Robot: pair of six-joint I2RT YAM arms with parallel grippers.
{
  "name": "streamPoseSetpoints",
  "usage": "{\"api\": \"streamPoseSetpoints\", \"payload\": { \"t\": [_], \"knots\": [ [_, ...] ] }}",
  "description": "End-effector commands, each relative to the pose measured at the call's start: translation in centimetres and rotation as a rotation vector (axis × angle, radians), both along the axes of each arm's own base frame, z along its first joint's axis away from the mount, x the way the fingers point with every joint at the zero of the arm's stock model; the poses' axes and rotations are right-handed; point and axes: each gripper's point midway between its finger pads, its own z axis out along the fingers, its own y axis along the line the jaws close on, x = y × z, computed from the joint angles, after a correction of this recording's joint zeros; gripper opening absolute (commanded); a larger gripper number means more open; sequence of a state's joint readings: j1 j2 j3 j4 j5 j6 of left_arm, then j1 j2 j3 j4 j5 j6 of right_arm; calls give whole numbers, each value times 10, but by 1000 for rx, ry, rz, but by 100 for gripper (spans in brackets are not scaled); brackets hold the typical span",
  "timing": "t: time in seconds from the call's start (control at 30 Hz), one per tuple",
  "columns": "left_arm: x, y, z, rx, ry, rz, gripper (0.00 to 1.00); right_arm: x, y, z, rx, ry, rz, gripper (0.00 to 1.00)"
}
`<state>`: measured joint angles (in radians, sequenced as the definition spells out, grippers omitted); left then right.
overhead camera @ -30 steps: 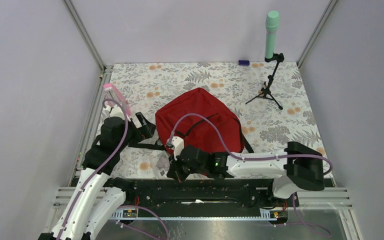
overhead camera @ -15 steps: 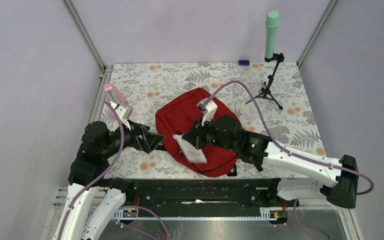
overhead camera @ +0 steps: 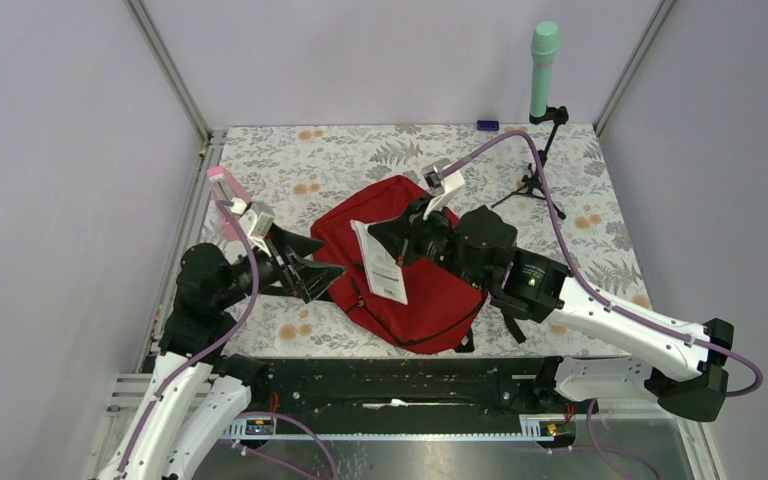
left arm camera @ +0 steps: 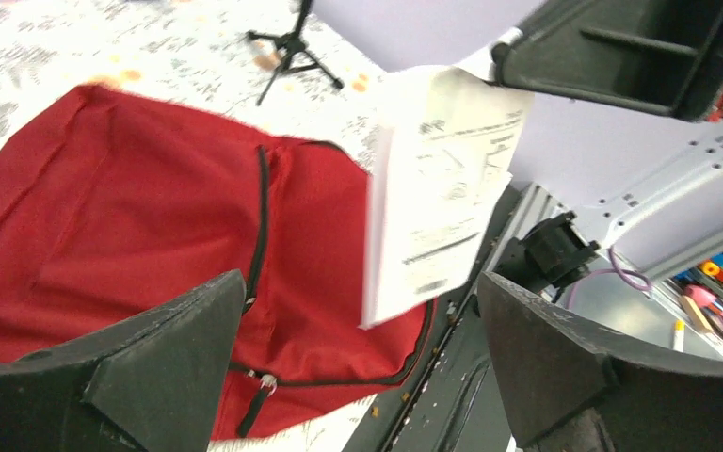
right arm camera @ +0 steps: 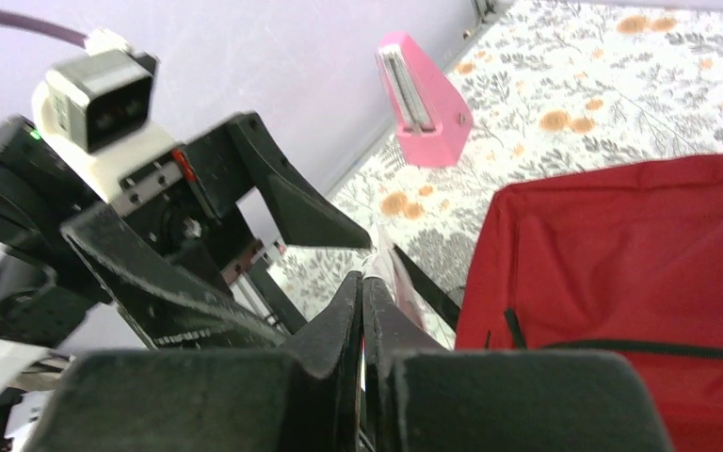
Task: Pack the student bag
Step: Pick up the stationery from the center of the board.
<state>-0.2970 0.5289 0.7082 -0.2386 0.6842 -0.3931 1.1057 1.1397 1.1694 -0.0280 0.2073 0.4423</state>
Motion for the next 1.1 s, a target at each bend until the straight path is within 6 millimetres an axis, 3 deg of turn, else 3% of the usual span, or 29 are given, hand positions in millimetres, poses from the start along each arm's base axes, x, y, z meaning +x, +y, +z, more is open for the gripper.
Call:
{"api": "streamPoseSetpoints", "payload": {
  "t": [0.0, 0.13, 0.27, 0.5, 0.6, 0.77, 0.9, 1.07],
  "knots": [
    [-8, -24, 35, -82, -172, -129, 97, 4, -4, 57, 166, -65, -25, 0],
    [-4, -36, 33, -41, -184, -147, 97, -4, -1, 70, 201, -71, 18, 0],
    [15, -37, 28, 17, -177, -95, 97, -15, 0, 82, 227, -81, 74, 0],
    [27, -37, 36, -3, -203, -51, 97, -27, -1, 92, 269, -80, 132, 0],
    [20, -45, 35, -15, -188, -117, 97, -30, -2, 93, 272, -78, 139, 0],
    [-19, -72, 39, -61, -159, -400, 89, -32, -5, 97, 286, -78, 141, 0],
    [-15, -75, 36, -51, -156, -394, 86, -33, -5, 99, 292, -78, 147, 0],
    [-7, -73, 44, -56, -189, -343, 75, -33, -6, 99, 296, -71, 143, 0]
  ]
}}
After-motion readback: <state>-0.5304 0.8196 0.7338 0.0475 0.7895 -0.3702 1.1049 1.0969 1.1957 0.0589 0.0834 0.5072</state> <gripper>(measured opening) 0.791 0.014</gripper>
